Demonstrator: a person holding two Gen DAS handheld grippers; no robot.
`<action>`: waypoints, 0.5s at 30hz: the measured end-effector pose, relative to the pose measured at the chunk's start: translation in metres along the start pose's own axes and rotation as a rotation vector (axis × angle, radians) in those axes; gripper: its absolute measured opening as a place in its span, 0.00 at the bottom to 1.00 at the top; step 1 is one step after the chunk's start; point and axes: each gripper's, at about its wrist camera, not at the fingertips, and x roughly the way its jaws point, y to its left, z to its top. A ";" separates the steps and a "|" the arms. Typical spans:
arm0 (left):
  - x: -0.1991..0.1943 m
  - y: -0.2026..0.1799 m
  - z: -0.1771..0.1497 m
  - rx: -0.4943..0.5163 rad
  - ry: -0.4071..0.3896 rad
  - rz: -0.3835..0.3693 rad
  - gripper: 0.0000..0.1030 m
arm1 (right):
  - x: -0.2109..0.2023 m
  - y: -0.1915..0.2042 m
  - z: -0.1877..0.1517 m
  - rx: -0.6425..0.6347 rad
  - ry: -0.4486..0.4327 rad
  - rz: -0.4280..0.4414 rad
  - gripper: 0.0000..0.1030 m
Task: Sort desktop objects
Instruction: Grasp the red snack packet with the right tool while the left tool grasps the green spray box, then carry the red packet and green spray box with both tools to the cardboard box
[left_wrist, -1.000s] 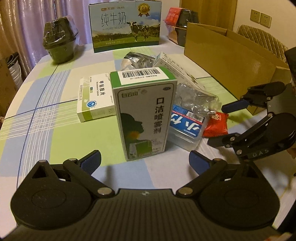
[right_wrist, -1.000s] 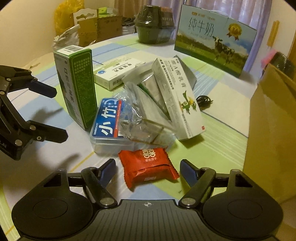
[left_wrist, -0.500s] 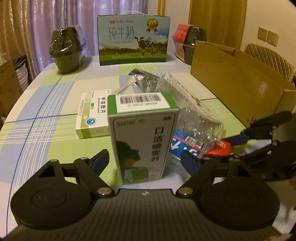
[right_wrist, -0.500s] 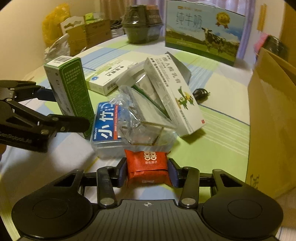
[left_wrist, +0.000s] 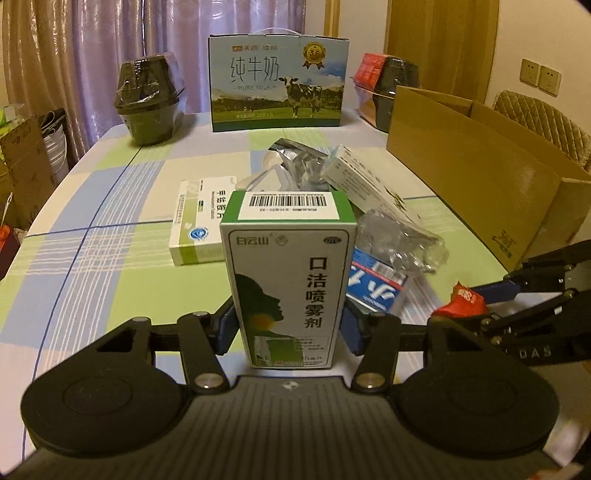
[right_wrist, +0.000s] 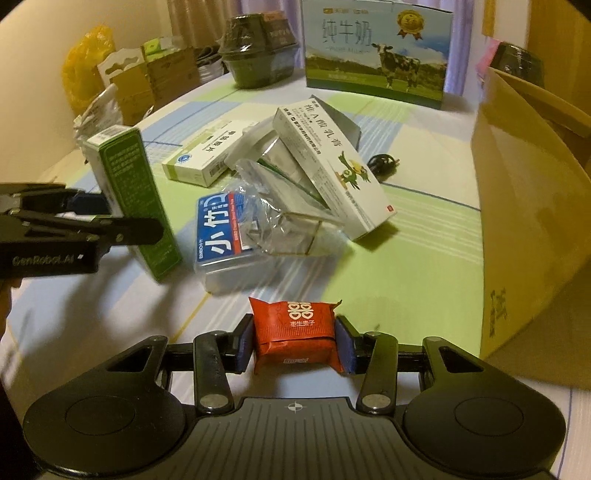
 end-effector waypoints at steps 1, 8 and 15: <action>-0.003 -0.001 -0.002 0.003 0.003 -0.003 0.49 | -0.002 0.001 -0.002 0.008 -0.002 -0.001 0.41; -0.022 -0.007 -0.005 0.017 -0.012 0.004 0.49 | -0.021 0.009 -0.010 0.042 -0.041 -0.029 0.41; -0.038 -0.011 -0.004 0.020 -0.032 0.012 0.49 | -0.036 0.016 -0.019 0.070 -0.061 -0.047 0.40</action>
